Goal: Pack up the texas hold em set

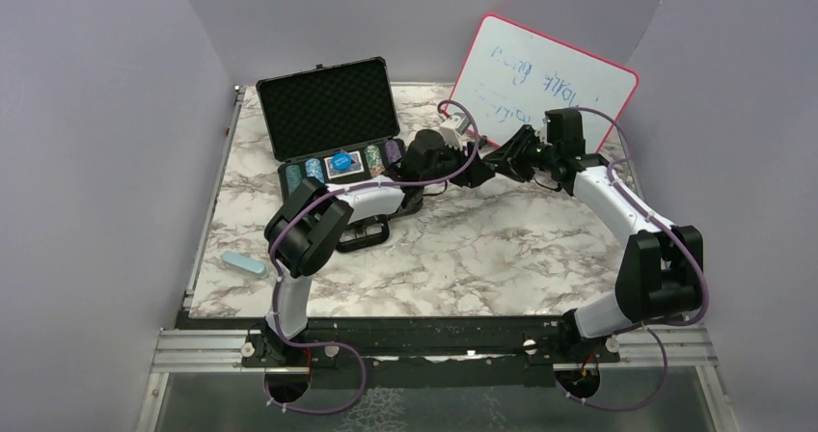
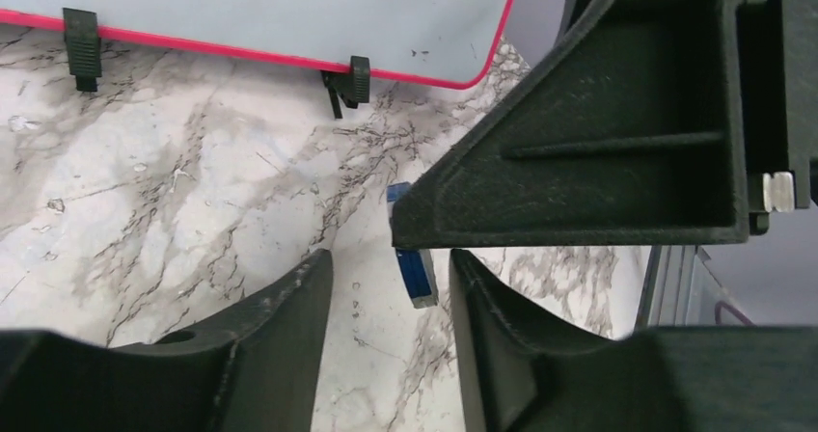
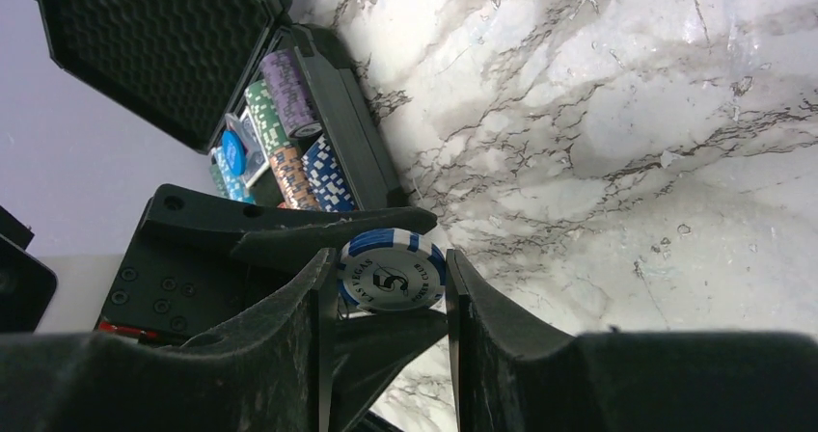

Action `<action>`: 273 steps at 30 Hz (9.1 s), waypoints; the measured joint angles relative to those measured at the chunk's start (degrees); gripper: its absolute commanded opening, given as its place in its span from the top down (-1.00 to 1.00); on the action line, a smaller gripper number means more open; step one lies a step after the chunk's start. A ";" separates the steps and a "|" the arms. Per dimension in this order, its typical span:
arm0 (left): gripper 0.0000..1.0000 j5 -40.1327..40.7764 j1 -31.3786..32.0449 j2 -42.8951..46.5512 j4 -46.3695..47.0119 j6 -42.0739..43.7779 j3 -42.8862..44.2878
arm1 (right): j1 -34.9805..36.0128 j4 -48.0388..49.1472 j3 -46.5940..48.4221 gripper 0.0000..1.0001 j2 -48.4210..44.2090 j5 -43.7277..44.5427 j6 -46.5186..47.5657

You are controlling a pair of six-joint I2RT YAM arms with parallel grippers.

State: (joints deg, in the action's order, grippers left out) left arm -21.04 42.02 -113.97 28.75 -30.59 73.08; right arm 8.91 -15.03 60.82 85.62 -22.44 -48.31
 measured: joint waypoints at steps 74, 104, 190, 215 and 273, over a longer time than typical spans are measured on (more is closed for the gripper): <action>1.00 -5.18 -17.84 8.24 -41.83 54.07 7.87 | -3.15 -8.20 0.74 -0.48 2.82 5.20 6.40; 0.50 5.40 -18.32 4.90 -54.14 65.05 11.82 | -3.76 -8.31 0.74 -0.45 4.87 4.92 6.38; 0.39 27.93 -51.34 -2.23 -41.42 18.47 24.81 | -3.76 -8.11 4.37 -0.40 6.01 -2.08 11.41; 1.00 25.42 -51.76 -3.06 -32.79 25.79 20.59 | 2.51 -13.00 21.66 -0.33 11.52 2.49 16.70; 0.42 12.48 -48.83 50.40 -48.02 6.23 -31.76 | 45.16 21.22 6.84 -0.66 25.38 6.51 7.10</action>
State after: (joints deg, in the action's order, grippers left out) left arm -8.56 -6.81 -63.57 -19.27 -24.36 41.32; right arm 54.06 6.20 67.66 111.00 -15.92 -41.21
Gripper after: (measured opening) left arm 0.296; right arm 0.827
